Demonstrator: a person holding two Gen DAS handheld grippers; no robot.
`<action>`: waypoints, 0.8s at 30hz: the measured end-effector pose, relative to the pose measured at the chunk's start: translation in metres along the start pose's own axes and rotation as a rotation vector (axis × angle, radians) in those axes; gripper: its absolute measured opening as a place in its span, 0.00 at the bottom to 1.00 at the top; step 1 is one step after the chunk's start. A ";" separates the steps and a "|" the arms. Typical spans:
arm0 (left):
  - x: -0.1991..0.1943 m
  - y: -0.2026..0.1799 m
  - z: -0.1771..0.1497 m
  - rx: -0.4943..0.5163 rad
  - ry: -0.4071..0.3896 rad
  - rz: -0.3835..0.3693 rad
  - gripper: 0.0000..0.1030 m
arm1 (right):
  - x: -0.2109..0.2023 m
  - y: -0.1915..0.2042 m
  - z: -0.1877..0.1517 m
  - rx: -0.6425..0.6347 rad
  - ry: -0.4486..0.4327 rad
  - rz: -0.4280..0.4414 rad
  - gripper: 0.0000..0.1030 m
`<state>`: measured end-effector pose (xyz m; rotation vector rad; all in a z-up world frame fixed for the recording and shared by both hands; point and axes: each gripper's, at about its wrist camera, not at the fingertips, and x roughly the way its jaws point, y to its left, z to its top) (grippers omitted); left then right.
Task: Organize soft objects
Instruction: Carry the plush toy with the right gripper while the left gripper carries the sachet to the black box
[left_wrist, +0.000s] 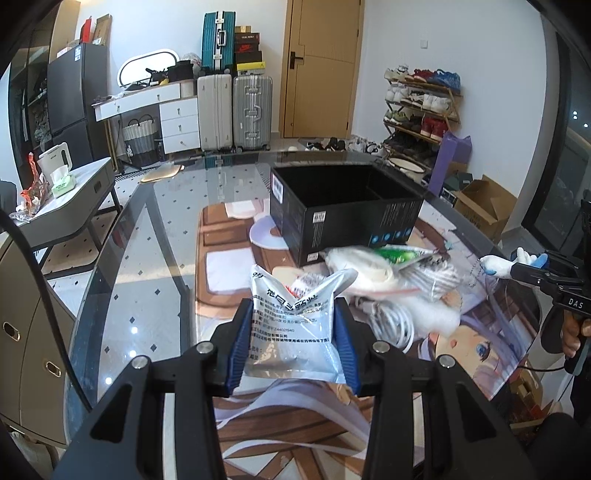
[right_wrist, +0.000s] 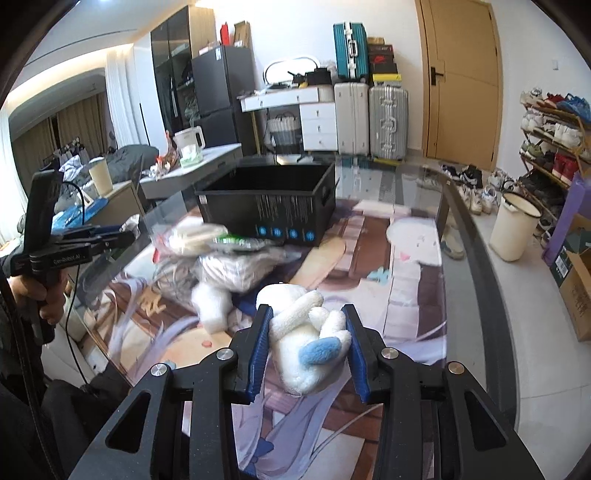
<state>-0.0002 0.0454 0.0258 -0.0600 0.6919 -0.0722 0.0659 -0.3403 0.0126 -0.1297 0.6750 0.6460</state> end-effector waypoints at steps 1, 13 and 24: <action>-0.001 0.000 0.002 -0.002 -0.006 -0.001 0.40 | -0.002 0.001 0.003 0.000 -0.014 -0.001 0.37; 0.002 -0.006 0.029 -0.014 -0.079 -0.006 0.40 | 0.001 0.011 0.042 0.007 -0.098 0.007 0.37; 0.022 -0.011 0.063 -0.025 -0.128 -0.006 0.40 | 0.018 0.014 0.081 0.013 -0.152 0.018 0.37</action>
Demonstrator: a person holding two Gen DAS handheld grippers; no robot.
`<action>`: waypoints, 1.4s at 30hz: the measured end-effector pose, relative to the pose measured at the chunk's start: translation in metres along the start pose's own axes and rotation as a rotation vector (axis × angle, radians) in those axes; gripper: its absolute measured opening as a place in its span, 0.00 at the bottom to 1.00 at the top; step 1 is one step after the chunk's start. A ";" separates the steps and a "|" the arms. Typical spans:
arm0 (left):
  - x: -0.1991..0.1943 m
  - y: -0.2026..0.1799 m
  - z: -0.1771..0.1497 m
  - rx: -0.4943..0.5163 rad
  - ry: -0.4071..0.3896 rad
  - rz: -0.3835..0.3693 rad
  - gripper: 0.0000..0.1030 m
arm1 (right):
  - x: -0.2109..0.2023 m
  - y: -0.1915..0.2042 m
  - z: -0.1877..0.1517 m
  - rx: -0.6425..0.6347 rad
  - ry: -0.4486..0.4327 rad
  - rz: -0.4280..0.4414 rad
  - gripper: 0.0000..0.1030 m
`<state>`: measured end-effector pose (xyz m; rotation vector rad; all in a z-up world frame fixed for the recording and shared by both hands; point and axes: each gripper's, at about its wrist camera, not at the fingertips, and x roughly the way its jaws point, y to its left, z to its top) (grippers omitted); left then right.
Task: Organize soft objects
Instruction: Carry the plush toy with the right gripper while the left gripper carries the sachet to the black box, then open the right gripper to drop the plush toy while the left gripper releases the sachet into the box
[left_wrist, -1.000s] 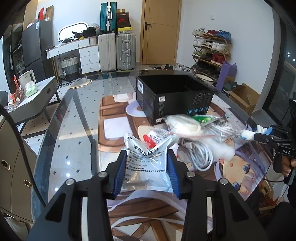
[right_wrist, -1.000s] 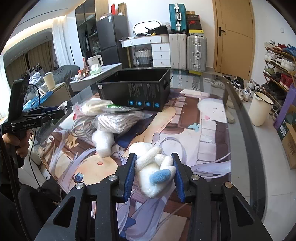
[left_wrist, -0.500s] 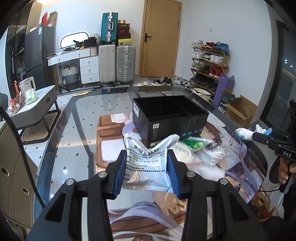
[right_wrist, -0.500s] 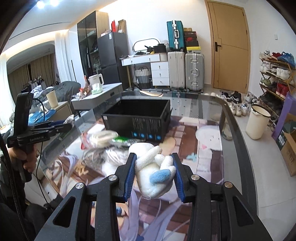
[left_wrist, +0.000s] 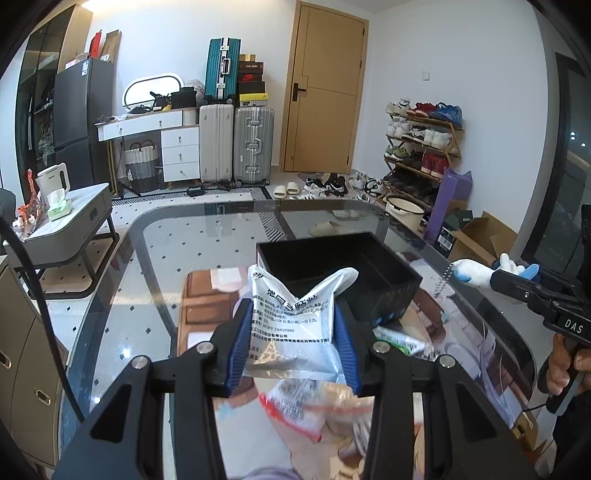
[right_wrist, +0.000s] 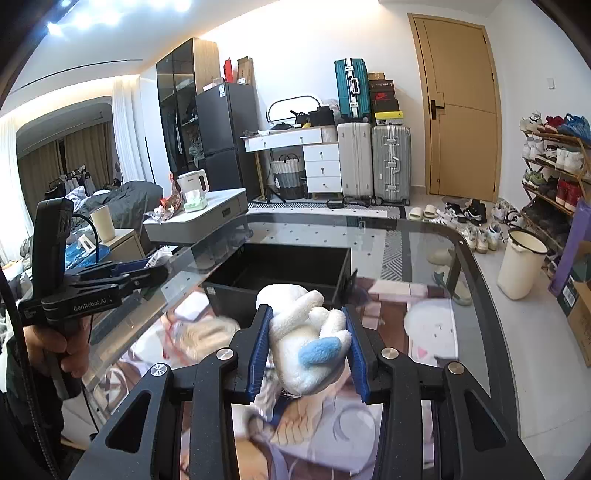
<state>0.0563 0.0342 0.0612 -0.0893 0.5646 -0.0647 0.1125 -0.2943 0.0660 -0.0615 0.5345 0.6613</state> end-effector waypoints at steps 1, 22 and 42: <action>0.002 -0.001 0.002 0.003 -0.002 0.003 0.40 | 0.003 0.000 0.004 0.001 -0.002 0.007 0.37; 0.076 -0.010 0.030 -0.006 0.028 0.009 0.40 | 0.088 -0.008 0.039 0.029 0.046 0.008 0.37; 0.117 -0.021 0.033 0.061 0.103 0.011 0.40 | 0.164 -0.006 0.042 -0.035 0.152 0.037 0.37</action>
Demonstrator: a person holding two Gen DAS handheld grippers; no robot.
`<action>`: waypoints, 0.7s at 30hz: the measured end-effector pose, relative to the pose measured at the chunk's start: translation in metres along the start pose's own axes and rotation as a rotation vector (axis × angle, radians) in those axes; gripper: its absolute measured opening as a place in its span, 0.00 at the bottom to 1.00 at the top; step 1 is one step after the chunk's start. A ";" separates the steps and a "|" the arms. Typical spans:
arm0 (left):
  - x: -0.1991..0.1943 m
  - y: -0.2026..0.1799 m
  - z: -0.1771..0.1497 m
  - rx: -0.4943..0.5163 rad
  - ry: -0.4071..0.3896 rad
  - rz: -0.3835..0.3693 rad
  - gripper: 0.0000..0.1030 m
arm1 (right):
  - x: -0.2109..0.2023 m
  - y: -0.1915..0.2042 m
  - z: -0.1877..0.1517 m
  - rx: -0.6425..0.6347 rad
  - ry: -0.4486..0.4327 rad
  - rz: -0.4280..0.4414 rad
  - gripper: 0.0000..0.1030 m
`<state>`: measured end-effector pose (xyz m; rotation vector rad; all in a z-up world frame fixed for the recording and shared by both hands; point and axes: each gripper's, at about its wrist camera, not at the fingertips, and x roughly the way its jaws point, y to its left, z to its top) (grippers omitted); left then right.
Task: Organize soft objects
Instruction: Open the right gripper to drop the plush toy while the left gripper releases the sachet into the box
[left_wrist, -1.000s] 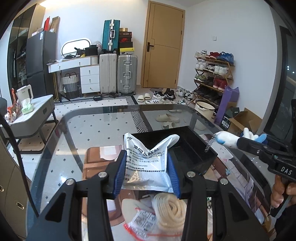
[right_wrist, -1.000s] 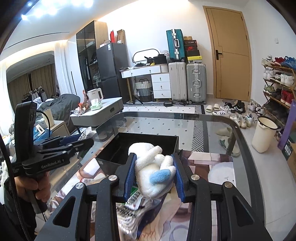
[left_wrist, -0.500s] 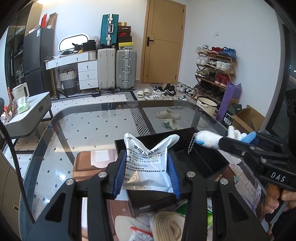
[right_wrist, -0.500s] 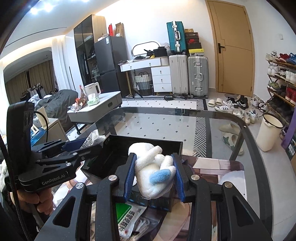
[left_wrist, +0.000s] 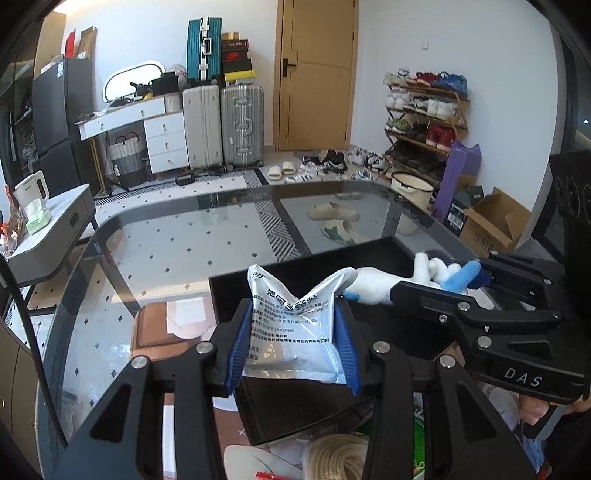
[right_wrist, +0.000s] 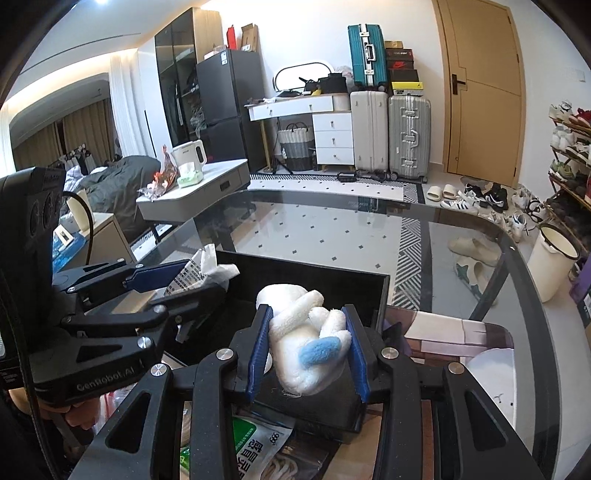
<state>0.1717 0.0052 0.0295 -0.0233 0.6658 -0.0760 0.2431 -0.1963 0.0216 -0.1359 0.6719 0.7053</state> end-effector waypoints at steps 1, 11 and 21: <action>0.001 -0.001 -0.001 0.007 -0.001 0.004 0.40 | 0.004 0.000 0.000 -0.001 0.006 0.003 0.37; 0.005 -0.008 -0.002 0.053 0.021 0.021 0.43 | 0.018 0.008 -0.012 -0.037 0.059 -0.004 0.37; 0.000 -0.007 -0.005 0.070 0.028 0.016 0.43 | 0.018 0.015 -0.017 0.007 0.107 0.046 0.37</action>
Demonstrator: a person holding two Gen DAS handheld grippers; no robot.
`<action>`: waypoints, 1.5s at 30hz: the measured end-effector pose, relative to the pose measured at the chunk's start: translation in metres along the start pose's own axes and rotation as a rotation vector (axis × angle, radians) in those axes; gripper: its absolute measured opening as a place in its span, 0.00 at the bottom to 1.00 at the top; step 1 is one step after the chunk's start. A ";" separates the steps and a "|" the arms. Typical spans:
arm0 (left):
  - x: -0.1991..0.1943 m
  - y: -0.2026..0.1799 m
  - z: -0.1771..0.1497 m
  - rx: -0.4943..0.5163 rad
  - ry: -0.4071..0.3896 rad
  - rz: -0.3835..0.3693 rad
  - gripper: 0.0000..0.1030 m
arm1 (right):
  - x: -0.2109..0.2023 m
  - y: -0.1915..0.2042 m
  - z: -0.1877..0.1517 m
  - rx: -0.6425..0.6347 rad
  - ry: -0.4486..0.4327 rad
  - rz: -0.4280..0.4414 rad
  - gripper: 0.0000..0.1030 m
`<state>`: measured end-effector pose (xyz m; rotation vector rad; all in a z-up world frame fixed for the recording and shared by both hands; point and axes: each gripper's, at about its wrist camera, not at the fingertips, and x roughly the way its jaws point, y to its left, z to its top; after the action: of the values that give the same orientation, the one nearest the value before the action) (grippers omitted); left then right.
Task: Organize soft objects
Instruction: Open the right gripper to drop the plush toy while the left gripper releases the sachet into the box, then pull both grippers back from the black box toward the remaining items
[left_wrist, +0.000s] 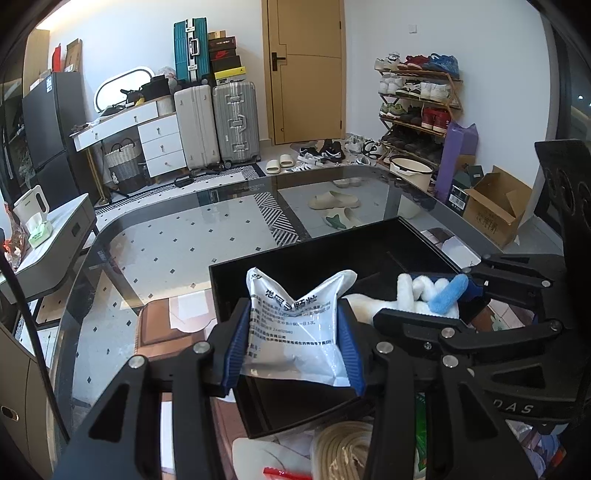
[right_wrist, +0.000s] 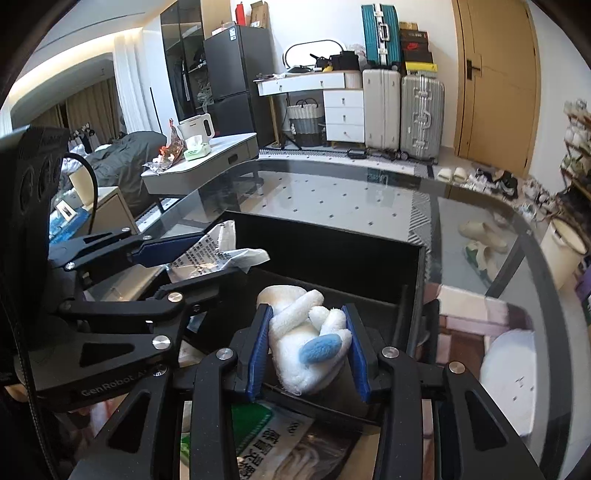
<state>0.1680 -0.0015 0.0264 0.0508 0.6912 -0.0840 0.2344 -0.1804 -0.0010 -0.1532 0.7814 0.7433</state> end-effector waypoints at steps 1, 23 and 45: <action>-0.001 0.001 0.000 0.000 0.002 -0.002 0.43 | -0.001 -0.001 0.000 0.006 0.001 0.003 0.37; -0.051 0.007 -0.013 -0.074 -0.075 -0.081 1.00 | -0.068 -0.006 -0.015 0.010 -0.121 -0.090 0.97; -0.093 0.024 -0.063 -0.148 -0.094 -0.001 1.00 | -0.103 0.012 -0.070 0.062 -0.065 -0.067 0.99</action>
<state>0.0594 0.0325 0.0378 -0.0946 0.6018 -0.0363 0.1361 -0.2554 0.0217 -0.0989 0.7333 0.6566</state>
